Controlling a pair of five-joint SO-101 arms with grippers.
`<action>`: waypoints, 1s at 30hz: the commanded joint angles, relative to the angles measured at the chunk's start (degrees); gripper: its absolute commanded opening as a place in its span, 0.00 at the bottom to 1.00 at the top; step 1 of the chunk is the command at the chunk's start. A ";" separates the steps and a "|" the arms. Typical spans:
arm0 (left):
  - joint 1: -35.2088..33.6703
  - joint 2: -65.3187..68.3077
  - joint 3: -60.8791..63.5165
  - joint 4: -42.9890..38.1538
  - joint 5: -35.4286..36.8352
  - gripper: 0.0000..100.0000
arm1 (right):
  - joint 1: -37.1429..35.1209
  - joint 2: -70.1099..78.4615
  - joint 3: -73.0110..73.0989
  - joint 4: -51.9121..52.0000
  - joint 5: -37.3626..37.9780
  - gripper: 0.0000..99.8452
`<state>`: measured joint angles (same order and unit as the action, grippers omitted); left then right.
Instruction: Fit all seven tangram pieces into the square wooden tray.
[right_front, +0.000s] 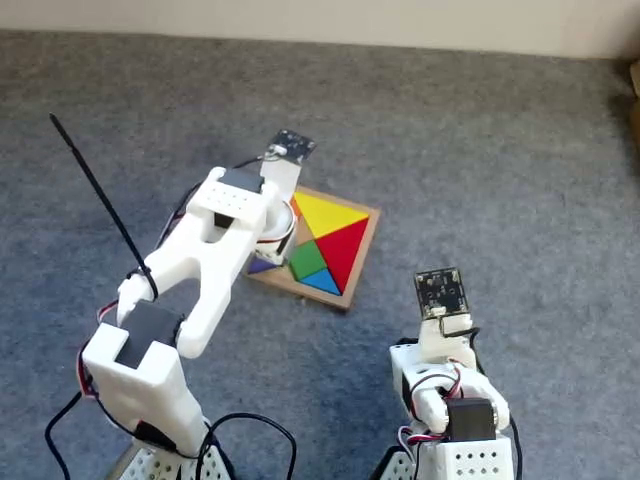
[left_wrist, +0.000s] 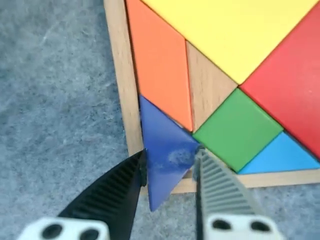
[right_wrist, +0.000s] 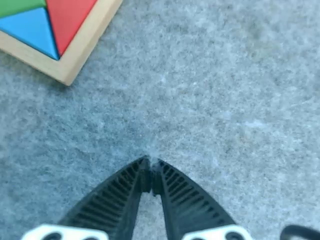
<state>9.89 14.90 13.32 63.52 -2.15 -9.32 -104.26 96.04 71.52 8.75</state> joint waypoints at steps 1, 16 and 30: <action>2.51 -3.91 -1.27 -0.18 -0.44 0.09 | 0.57 -1.89 8.22 0.57 -0.26 0.02; -2.51 -19.03 3.47 8.97 1.41 0.20 | 0.57 -1.89 8.22 0.57 -0.26 0.02; -10.77 -10.07 6.81 7.12 -0.62 0.21 | 0.57 -1.89 8.22 0.57 -0.26 0.02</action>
<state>-0.22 3.03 20.79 71.34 -1.98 -9.32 -104.26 96.04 71.52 8.75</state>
